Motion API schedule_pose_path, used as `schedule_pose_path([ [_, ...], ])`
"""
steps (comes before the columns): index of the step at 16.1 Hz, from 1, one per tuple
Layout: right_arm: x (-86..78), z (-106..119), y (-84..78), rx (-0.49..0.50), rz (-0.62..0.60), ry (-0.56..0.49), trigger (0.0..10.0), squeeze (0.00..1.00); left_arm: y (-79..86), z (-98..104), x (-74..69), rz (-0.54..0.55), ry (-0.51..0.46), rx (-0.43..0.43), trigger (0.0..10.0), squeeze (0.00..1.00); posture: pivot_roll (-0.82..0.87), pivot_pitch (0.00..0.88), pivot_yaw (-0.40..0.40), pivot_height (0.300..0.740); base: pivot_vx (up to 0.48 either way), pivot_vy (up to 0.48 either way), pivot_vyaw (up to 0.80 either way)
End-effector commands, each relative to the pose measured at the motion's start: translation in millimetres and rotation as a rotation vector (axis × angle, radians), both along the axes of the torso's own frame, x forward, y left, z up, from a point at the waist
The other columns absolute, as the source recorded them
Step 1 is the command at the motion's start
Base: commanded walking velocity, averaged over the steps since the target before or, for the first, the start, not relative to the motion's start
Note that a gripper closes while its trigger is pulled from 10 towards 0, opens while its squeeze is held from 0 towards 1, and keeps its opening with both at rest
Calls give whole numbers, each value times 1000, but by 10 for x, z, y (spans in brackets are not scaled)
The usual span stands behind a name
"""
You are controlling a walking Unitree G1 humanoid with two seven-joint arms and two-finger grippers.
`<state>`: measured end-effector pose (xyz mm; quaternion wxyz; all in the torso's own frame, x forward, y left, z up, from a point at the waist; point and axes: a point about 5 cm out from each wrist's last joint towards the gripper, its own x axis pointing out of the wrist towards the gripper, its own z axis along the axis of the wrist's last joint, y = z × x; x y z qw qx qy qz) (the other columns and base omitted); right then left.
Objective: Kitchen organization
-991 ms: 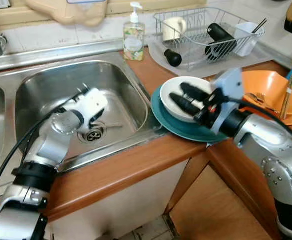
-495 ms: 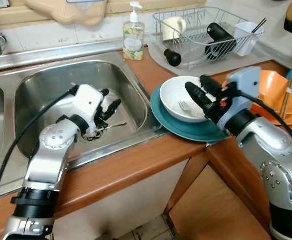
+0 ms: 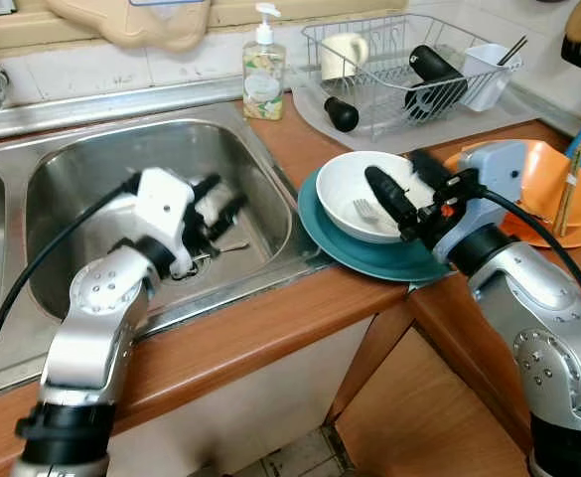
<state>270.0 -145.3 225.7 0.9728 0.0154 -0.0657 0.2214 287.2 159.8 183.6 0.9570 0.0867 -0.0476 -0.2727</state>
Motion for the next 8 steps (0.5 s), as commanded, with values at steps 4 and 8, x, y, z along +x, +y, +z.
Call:
schedule_pose_path([
  [4, -59, 23, -100, 49, -71, -32, 10000, 1000, -109, 25, -151, -119, 24, -32, 10000, 0, -196, 0, -42, 740, 0, 0, 0],
  [8, -108, 56, -139, 69, -49, -52, 10000, 1000, -165, 51, -263, -216, 56, -82, 10000, 0, -190, 0, -45, 740, 0, 0, 0],
])
